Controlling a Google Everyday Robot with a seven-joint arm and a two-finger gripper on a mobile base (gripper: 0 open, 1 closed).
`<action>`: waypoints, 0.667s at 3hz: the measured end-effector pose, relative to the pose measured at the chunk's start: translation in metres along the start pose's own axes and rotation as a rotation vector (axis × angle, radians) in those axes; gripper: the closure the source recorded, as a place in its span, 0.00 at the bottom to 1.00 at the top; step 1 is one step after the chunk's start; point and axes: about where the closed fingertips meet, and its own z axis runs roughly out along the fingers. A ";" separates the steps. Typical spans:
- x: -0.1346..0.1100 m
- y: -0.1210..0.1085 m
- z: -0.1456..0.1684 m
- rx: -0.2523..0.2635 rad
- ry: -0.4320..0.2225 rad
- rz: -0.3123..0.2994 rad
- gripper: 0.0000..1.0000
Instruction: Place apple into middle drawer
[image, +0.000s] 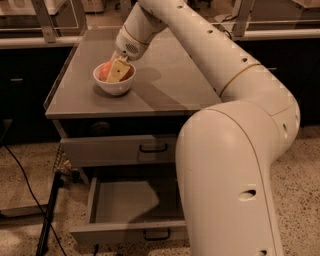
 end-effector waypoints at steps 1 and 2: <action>0.000 0.000 0.000 0.000 0.000 0.000 1.00; -0.004 0.001 -0.007 0.004 0.007 -0.002 1.00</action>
Offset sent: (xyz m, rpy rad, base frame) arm -0.0012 -0.0061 0.0184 -0.0072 -0.0150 -0.0082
